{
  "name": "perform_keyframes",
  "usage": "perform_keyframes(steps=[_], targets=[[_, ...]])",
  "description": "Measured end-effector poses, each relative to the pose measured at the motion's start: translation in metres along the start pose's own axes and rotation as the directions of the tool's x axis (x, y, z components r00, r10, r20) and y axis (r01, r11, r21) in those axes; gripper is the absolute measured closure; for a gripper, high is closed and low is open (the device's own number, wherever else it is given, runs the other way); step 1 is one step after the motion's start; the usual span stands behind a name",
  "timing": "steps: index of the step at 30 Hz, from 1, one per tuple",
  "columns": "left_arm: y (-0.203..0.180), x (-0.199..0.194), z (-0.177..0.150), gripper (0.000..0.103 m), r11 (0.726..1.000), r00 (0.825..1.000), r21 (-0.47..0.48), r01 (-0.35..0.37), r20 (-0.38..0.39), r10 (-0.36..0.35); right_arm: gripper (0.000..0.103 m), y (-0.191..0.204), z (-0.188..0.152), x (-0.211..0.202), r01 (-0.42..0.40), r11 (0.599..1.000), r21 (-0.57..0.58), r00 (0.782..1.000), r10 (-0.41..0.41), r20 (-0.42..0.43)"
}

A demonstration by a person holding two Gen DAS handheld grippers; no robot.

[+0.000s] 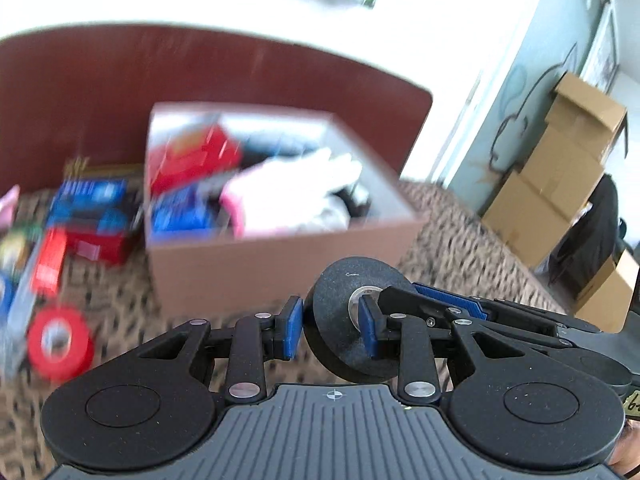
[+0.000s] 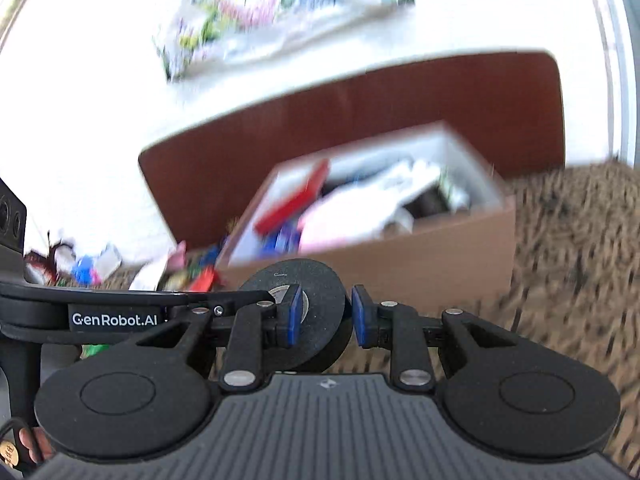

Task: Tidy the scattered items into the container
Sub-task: 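Carry the black tape roll with both grippers over the cardboard box, then open both grippers to drop the black tape into the box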

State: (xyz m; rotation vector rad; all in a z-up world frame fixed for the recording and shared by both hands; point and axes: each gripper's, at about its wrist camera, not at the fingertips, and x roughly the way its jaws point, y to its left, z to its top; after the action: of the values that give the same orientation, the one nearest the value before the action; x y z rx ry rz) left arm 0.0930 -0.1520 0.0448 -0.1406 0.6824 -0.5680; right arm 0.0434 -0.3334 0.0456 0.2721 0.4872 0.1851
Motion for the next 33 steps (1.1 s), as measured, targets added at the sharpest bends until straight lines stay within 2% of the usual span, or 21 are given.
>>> perform_keyframes(steps=[4, 13, 23, 28, 30, 31, 32, 33], targets=[[-0.012, 0.019, 0.044, 0.065, 1.0, 0.999, 0.012, 0.003, 0.048, -0.004, 0.073, -0.017, 0.043, 0.016, 0.002, 1.0, -0.005, 0.999, -0.002, 0.049], [0.001, 0.093, 0.133, 0.059, 0.997, 0.997, -0.057, 0.06, 0.056, -0.057, 0.073, -0.055, 0.12, 0.075, 0.04, 0.997, -0.07, 0.997, -0.036, 0.068], [0.028, 0.184, 0.174, 0.059, 0.992, 0.999, -0.112, 0.05, 0.0, -0.05, 0.073, -0.104, 0.152, 0.154, 0.031, 0.998, -0.056, 0.999, -0.03, 0.022], [0.037, 0.211, 0.182, 0.057, 0.993, 0.999, -0.111, 0.031, -0.01, -0.032, 0.072, -0.125, 0.158, 0.183, 0.007, 1.0, -0.027, 1.0, -0.007, 0.003], [0.039, 0.215, 0.184, 0.044, 0.994, 1.0, -0.109, 0.017, 0.002, -0.016, 0.072, -0.13, 0.16, 0.191, 0.004, 1.0, -0.011, 1.0, -0.004, 0.015], [0.041, 0.215, 0.185, 0.027, 0.993, 1.0, -0.114, -0.004, 0.013, 0.005, 0.071, -0.132, 0.161, 0.193, 0.013, 1.0, 0.0, 0.999, -0.013, 0.037], [0.044, 0.213, 0.185, 0.014, 0.992, 0.999, -0.123, -0.032, 0.035, 0.036, 0.055, -0.135, 0.163, 0.194, 0.024, 1.0, 0.015, 0.998, -0.025, 0.054], [0.047, 0.209, 0.185, 0.011, 0.99, 0.996, -0.132, -0.05, 0.062, 0.059, 0.035, -0.138, 0.165, 0.194, 0.035, 0.999, 0.03, 0.997, -0.037, 0.062]])
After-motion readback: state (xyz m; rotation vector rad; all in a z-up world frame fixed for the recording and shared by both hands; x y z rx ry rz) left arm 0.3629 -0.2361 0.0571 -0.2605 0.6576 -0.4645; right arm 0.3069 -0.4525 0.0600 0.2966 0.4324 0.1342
